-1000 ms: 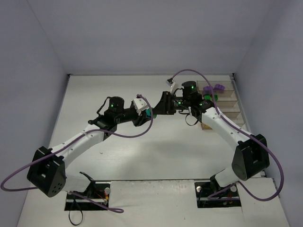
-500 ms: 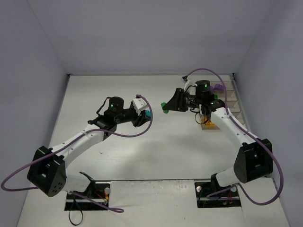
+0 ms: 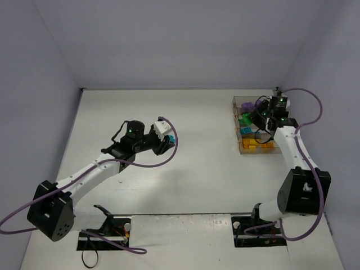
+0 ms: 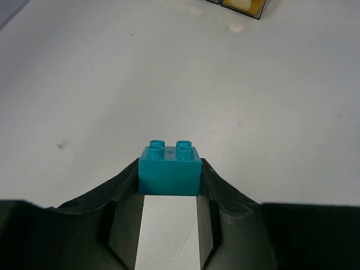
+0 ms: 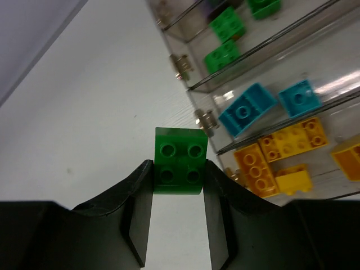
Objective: Sort the legos into containers by color
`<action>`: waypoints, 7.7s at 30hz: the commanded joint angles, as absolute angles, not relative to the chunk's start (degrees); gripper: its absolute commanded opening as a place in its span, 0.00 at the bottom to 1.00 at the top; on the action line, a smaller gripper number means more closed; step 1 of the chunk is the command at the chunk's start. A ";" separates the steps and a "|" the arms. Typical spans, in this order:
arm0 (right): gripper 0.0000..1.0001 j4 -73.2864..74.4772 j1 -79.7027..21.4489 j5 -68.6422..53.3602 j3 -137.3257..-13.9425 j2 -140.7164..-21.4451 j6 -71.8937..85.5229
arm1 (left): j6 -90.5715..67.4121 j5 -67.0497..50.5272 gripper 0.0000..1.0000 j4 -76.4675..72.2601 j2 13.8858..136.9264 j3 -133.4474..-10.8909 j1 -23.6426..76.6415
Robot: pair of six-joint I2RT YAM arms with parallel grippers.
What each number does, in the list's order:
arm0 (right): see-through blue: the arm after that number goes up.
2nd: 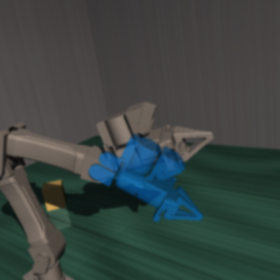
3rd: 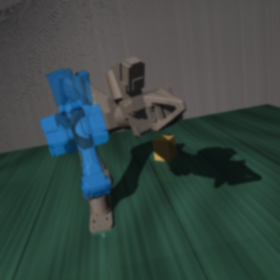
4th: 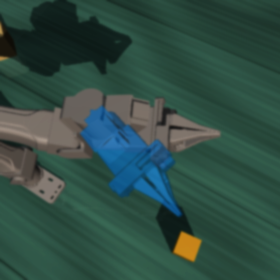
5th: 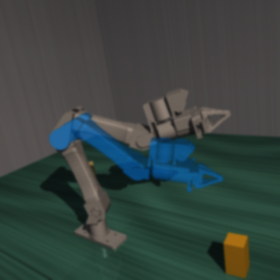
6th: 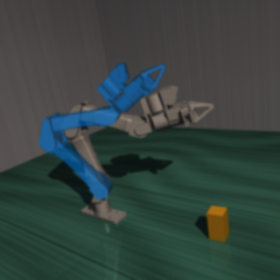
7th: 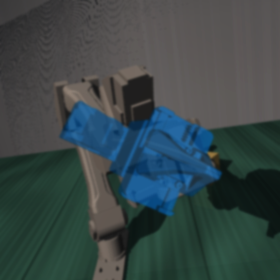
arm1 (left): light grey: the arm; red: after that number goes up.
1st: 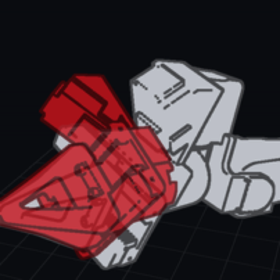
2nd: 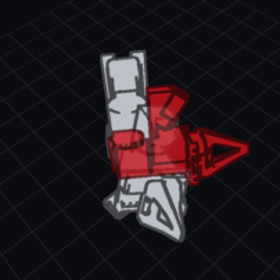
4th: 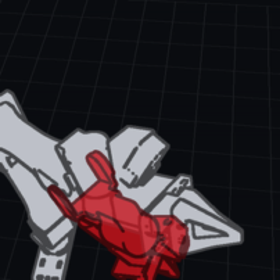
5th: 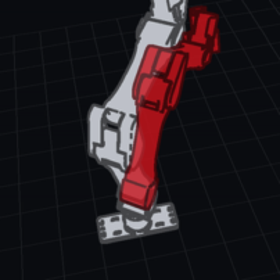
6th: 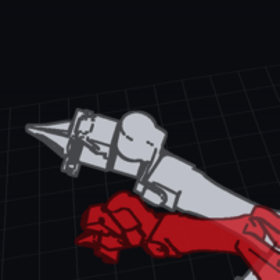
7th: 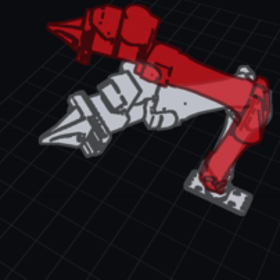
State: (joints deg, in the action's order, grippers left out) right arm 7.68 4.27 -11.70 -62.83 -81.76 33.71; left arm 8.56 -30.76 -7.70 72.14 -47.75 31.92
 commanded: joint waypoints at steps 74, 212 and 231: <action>0.63 -7.73 -28.04 -54.58 -67.76 -87.01 26.45 | 13.18 -34.28 0.07 -10.81 73.12 -53.70 33.13; 1.00 21.97 -3.07 -16.43 -55.46 -24.35 17.66 | -26.98 21.79 0.83 36.65 40.79 -56.25 32.43; 1.00 22.32 -9.84 -15.64 -52.91 -18.11 18.28 | -31.99 21.97 0.83 39.29 37.18 -53.79 32.43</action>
State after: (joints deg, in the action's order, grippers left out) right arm 25.47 -9.52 -14.87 -53.21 -17.65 17.96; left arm -30.55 21.96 40.53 35.70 -52.86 32.77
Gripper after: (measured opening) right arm 0.999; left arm 0.831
